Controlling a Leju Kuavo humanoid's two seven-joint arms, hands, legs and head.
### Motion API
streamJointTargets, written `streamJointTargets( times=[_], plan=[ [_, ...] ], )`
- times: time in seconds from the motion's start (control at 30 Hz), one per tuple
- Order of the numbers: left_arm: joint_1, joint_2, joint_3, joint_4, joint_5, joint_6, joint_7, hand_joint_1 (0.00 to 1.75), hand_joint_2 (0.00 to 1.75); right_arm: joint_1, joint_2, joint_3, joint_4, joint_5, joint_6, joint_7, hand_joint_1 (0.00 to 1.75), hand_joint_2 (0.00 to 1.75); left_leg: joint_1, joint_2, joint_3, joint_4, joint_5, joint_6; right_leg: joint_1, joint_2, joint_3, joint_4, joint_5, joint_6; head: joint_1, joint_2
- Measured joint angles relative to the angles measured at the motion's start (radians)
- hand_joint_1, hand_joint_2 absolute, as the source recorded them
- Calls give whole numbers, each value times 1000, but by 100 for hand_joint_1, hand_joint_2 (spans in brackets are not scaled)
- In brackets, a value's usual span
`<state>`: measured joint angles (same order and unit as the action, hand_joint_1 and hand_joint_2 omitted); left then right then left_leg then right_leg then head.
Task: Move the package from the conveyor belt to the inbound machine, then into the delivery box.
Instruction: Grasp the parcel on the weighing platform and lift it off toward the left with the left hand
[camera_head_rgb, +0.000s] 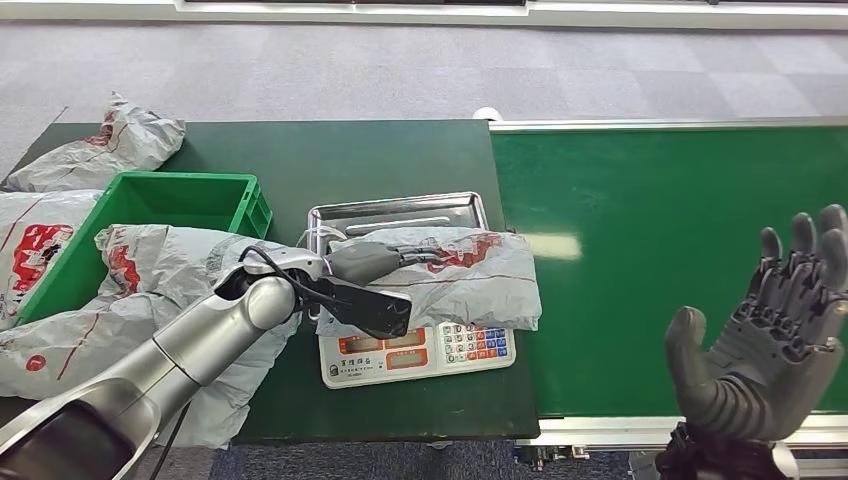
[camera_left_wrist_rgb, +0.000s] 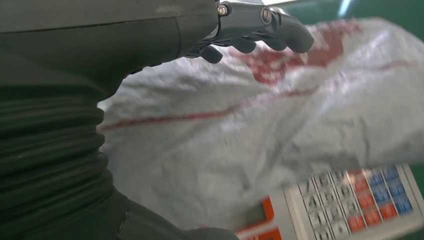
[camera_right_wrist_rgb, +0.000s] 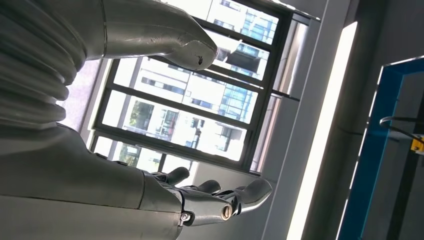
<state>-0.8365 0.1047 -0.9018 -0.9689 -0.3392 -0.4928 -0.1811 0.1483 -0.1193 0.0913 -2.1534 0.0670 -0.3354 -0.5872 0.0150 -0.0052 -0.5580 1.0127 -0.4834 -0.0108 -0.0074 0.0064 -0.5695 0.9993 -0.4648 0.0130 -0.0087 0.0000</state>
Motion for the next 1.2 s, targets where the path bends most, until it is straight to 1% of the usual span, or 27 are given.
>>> streamJointTargets(
  times=[0.13,0.27,0.33,0.4,0.47,0.57,0.67,1.0,1.2],
  plan=[
    [0,3,-60,11,55,-34,-1,0,175,-10,-6,3,17,-6,0,1,0,175,0,0,0,0,0,0,0,0,0,0,0,0,0,0],
    [1,7,-103,22,80,-37,-6,2,175,-16,-8,6,28,-11,1,3,0,175,0,0,0,0,0,0,0,0,0,1,0,0,0,0],
    [2,8,-122,32,92,-26,-9,66,175,-19,-9,6,32,-12,2,4,0,175,0,0,0,0,0,0,0,0,-1,1,0,0,0,0],
    [3,7,-139,45,101,-5,-14,152,175,-22,-11,6,35,-13,2,5,0,175,0,0,0,0,0,0,0,0,-1,1,0,0,0,0],
    [6,2,-151,61,105,25,-20,175,175,-24,-13,6,37,-15,2,4,0,175,0,0,0,0,0,0,0,0,-1,1,0,0,0,0],
    [9,-9,-159,85,106,68,-25,175,175,-25,-17,7,39,-19,2,2,0,175,0,0,-1,0,0,0,0,0,0,1,0,0,0,0],
    [10,-20,-162,101,106,91,-27,175,175,-25,-21,7,40,-20,2,-1,0,175,0,0,-1,0,0,0,0,0,0,1,0,0,0,0],
    [9,-38,-172,124,106,105,-28,175,175,-26,-30,7,41,-20,1,-2,0,175,0,0,0,0,0,0,0,-1,0,1,0,0,0,0],
    [18,-38,-165,128,107,151,-22,175,175,-27,-33,20,45,-23,-3,-3,0,175,0,0,0,0,0,0,0,-1,0,2,0,0,0,0]
  ],
)
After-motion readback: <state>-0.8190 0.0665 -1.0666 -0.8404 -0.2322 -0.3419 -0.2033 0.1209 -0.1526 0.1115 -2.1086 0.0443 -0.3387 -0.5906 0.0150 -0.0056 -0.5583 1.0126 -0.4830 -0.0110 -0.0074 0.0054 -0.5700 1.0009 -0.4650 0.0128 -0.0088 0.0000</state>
